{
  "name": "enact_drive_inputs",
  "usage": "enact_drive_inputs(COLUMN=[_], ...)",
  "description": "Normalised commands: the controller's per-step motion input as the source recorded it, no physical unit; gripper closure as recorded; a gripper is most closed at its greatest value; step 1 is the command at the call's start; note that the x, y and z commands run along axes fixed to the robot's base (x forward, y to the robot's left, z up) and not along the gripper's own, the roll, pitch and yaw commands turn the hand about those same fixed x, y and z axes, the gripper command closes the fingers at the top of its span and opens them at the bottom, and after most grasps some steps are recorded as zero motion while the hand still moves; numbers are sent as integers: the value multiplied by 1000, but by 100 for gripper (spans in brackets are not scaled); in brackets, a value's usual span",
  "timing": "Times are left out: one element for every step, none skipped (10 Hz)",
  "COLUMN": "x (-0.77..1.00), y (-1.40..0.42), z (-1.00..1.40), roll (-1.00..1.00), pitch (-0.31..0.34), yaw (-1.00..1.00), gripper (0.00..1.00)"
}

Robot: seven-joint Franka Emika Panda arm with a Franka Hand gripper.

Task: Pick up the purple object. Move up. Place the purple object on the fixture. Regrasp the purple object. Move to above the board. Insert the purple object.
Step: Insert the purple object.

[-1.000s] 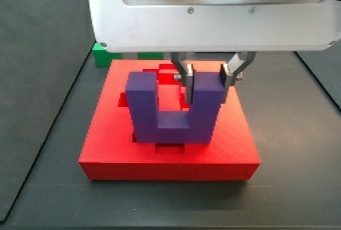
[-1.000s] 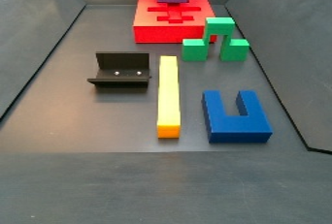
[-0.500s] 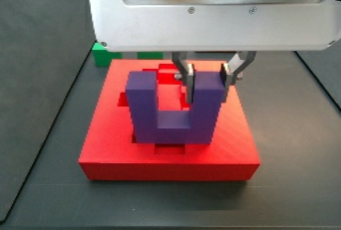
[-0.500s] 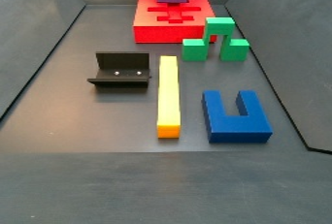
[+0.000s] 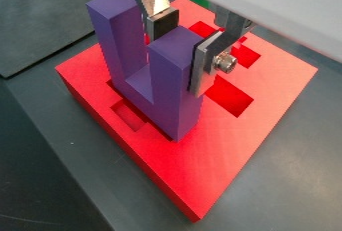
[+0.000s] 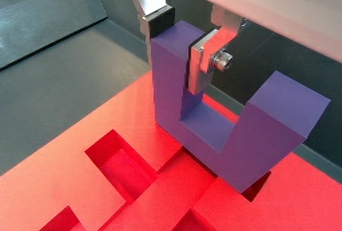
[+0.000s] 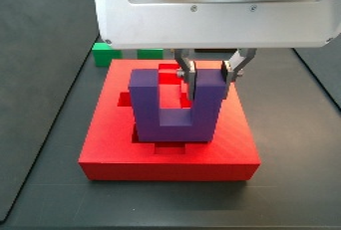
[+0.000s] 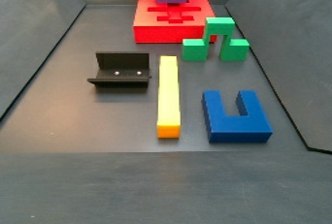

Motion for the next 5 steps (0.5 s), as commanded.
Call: enact_drive_inputs(x=[-14,-86,-180,-186,-137], y=[-60,-31,0,0,0], z=[-86,-109,-63,-29,-17], roll=[-33,-19,-23,-27,-29], pitch=[-13,-30,-43,-40,-36], yaw=[0,0,0,0,0], gripper=[100,100,100,100,100])
